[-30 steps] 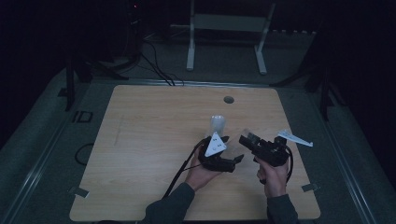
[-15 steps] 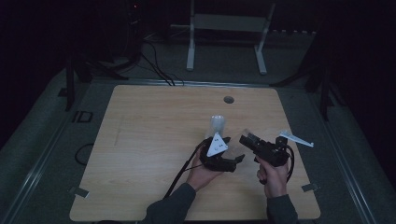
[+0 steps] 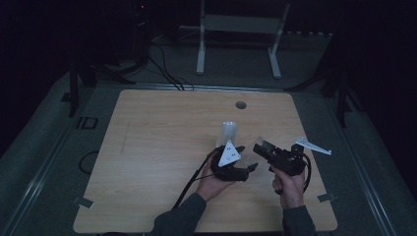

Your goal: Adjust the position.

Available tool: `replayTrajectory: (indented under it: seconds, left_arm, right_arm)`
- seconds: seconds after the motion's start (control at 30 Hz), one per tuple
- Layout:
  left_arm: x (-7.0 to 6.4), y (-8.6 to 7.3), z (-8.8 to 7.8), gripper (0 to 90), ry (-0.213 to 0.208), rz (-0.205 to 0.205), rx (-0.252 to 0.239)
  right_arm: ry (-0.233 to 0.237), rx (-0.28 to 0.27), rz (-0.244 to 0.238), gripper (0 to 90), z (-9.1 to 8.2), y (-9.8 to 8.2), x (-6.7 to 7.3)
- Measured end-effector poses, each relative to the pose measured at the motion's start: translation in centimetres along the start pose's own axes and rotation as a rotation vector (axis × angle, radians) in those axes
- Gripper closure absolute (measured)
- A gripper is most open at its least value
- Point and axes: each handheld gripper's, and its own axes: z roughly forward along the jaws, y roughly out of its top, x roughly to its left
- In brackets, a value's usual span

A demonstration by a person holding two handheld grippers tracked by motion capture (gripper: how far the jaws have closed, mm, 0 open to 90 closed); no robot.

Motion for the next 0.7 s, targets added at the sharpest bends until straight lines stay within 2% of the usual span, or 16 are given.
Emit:
replayTrajectory:
  seconds: [0.7]
  left_arm:
    - [1.1,0.3,-1.4,29.4,0.009,0.029,0.020]
  right_arm:
    - [0.000,0.090,-0.102,24.3,-1.1,-0.5,0.6]
